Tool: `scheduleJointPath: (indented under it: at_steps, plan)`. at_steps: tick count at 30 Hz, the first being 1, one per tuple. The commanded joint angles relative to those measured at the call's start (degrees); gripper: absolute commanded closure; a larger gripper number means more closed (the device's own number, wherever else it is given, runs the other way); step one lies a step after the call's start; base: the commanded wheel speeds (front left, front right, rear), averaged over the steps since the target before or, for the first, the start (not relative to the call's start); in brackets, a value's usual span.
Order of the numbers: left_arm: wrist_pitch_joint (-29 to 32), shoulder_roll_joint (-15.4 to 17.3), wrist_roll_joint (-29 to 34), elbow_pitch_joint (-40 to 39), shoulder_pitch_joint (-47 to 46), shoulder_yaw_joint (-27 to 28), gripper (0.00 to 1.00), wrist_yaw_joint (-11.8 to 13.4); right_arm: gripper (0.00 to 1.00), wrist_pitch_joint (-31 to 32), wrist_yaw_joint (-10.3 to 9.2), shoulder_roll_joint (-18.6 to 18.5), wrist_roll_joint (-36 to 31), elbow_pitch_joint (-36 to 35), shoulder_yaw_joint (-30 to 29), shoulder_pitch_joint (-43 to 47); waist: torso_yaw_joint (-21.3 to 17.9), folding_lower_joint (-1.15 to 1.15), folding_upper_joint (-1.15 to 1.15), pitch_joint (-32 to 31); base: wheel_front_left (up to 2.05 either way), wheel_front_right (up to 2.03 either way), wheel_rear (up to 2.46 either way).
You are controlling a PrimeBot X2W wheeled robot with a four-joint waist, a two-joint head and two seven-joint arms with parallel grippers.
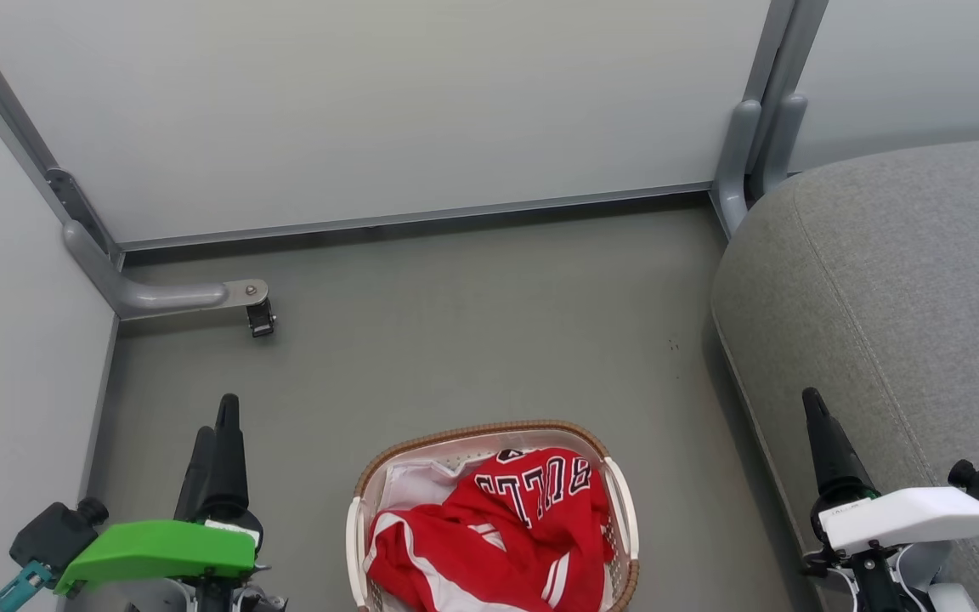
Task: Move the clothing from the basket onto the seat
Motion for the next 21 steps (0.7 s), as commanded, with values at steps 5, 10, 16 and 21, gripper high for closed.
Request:
scheduleJointPath:
  at_steps: [5,10,16,21]
  plan:
    - [-1.5,0.3,7.4,-1.7,0.7,-0.9,0.00,0.6,0.00,-1.5,0.01,-0.4,-7.4,-1.4,1.1,0.3,0.0,0.00,0.00,0.0,0.00,0.00,0.00]
    - [-2.3,0.3,12.4,-1.8,1.4,-1.8,0.00,0.8,0.00,-2.4,0.01,-0.5,-12.3,-0.9,2.0,0.5,0.0,0.00,0.00,-0.1,0.00,0.00,0.00]
    - [-3.4,0.4,17.8,-1.2,2.4,-2.7,0.00,1.1,0.00,-3.5,0.01,-0.5,-17.8,-0.6,3.0,0.7,0.0,0.00,0.00,-0.1,0.00,0.00,0.00]
    - [-4.2,0.4,21.6,-0.8,2.6,-3.3,0.00,1.4,0.00,-4.3,0.01,-0.5,-21.6,-0.6,3.6,0.8,0.0,0.00,0.00,0.0,0.00,0.00,0.00]
